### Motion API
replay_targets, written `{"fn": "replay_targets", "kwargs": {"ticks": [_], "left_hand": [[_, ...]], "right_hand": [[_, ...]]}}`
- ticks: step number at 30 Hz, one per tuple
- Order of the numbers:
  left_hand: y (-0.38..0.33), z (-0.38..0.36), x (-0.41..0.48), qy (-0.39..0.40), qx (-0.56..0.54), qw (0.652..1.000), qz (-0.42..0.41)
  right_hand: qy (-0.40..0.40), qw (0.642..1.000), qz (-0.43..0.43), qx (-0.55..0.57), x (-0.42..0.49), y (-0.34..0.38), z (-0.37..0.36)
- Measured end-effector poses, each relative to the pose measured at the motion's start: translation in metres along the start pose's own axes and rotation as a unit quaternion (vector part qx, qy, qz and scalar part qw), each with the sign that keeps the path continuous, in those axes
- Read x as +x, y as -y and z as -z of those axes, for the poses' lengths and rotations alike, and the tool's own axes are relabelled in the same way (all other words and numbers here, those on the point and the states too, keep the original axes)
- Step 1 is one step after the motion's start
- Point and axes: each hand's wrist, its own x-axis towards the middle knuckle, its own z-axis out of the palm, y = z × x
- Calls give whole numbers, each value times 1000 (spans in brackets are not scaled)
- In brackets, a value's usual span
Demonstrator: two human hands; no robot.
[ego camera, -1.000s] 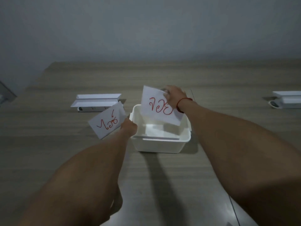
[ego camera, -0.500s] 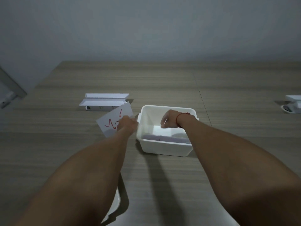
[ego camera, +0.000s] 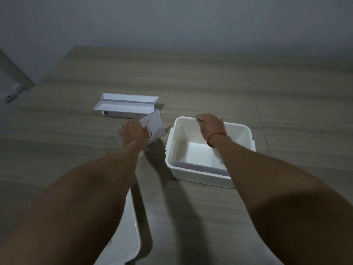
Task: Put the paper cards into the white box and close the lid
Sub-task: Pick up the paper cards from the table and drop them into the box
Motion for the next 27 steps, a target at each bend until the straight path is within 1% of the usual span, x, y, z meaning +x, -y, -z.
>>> {"fn": "replay_targets", "kwargs": {"ticks": [4, 8, 10, 13, 17, 20, 24, 27], "left_hand": [[0, -7, -8, -3, -17, 999, -45], [-6, 4, -17, -15, -2, 996, -84], [-11, 16, -16, -41, -11, 995, -93], [-21, 44, -17, -101, -28, 986, -127], [-41, 79, -35, -149, -102, 966, -186], [-63, 94, -53, -166, -156, 947, -228], [-89, 93, -75, -137, -187, 929, -288], [-103, 77, -92, -90, -169, 916, -353]], "right_hand": [[-4, 1000, 9, -6, -1, -2, -3], [31, 999, -4, -41, -8, -4, 6], [58, 996, -27, -56, -14, -9, 14], [77, 992, -70, -72, -32, -19, 33], [79, 982, -139, -99, -60, -31, 54], [72, 974, -197, -91, -84, -39, 64], [79, 966, -247, -8, -109, -49, 71], [85, 960, -266, 28, -122, -53, 74]]}}
